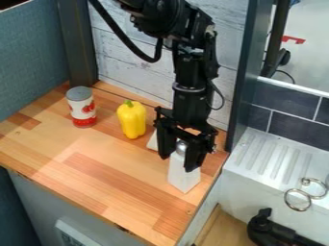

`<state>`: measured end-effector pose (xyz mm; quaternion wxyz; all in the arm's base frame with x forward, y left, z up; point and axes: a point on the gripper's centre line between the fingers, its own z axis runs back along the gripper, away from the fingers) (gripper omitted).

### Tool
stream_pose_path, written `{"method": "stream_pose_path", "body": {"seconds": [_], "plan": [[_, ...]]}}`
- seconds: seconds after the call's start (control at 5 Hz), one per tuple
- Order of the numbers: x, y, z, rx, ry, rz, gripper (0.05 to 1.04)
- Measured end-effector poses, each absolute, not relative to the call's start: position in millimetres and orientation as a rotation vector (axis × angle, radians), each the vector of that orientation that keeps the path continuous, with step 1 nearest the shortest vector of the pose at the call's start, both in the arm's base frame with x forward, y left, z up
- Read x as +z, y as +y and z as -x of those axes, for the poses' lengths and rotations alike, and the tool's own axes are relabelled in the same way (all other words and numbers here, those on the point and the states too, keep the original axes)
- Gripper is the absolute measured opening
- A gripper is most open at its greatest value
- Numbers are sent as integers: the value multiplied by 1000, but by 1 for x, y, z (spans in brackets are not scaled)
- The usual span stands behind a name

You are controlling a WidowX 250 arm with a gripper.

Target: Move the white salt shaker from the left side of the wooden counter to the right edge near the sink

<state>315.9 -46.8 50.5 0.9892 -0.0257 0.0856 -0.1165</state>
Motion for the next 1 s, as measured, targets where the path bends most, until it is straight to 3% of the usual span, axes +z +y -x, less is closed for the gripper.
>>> {"method": "stream_pose_path", "body": {"seconds": [0.2, 0.4, 0.6, 0.8, 1.0], "plan": [[60, -46, -315, -225, 159, 15, 1009], [96, -47, -314, -220, 100, -2, 1004], [126, -28, -284, -210, 235, -56, 1003], [158, 15, -269, -146, 203, -81, 1002], [157, 52, -265, -130, 161, -81, 1002]]}}
